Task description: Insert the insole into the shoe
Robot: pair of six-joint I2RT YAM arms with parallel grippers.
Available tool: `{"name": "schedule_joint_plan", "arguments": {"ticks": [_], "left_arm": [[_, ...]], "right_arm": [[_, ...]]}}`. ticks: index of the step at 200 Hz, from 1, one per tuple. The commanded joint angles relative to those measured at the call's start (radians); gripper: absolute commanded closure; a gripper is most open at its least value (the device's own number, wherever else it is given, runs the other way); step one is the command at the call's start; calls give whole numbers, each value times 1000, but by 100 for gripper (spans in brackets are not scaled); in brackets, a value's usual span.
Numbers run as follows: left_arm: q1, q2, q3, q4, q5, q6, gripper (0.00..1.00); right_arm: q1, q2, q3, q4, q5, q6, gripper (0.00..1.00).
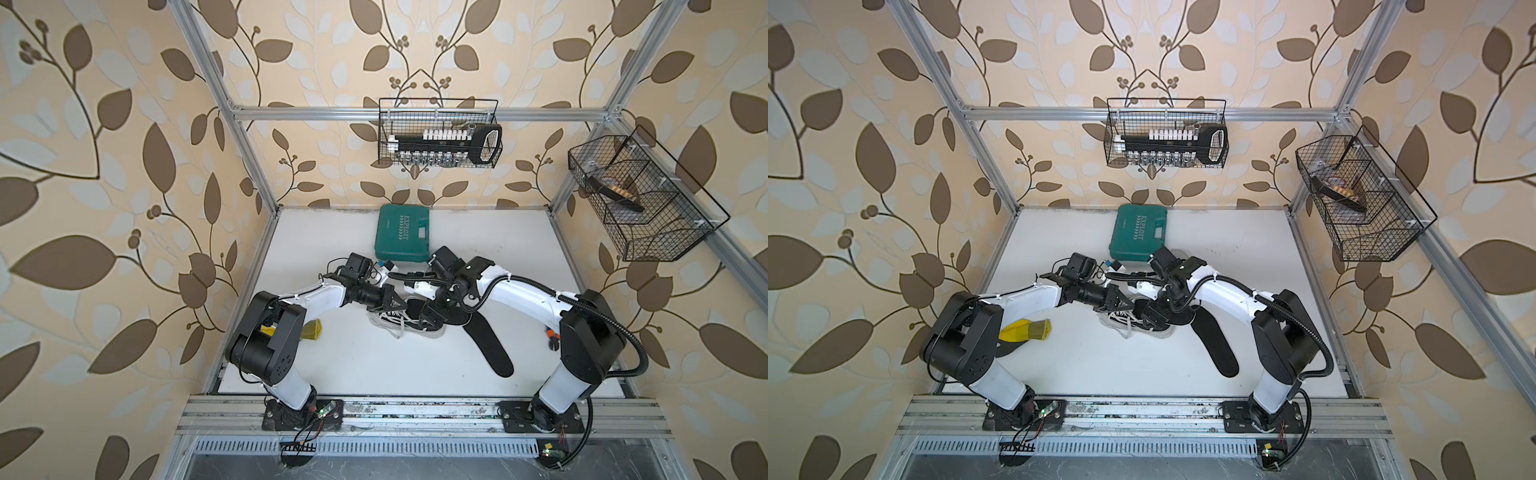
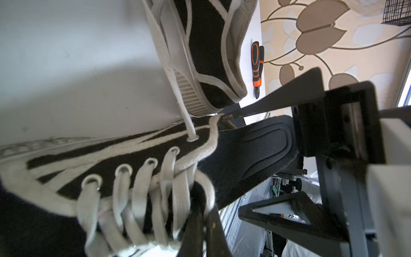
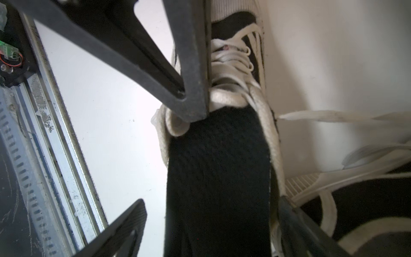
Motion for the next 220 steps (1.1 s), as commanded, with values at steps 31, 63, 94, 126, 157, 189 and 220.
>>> {"name": "schedule_joint_plan", "arguments": {"ticks": [31, 63, 94, 126, 157, 189, 220], "left_arm": [[2, -29, 25, -17, 11, 1, 100], [2, -29, 23, -18, 8, 1, 100], [-1, -24, 25, -13, 4, -3, 100], [-7, -24, 28, -13, -3, -8, 100], [-8, -32, 23, -4, -6, -13, 100], [-11, -35, 25, 6, -3, -22, 100], [-18, -38, 27, 13, 1, -30, 100]], "right_arm": [[1, -69, -83, -38, 99, 20, 9], [1, -74, -93, -43, 105, 12, 23], [6, -95, -85, -26, 115, 23, 37], [16, -114, -82, -18, 137, 31, 53], [27, -119, -83, -15, 141, 36, 62], [27, -112, -81, -2, 134, 34, 70], [52, -73, -47, -1, 117, 20, 76]]}}
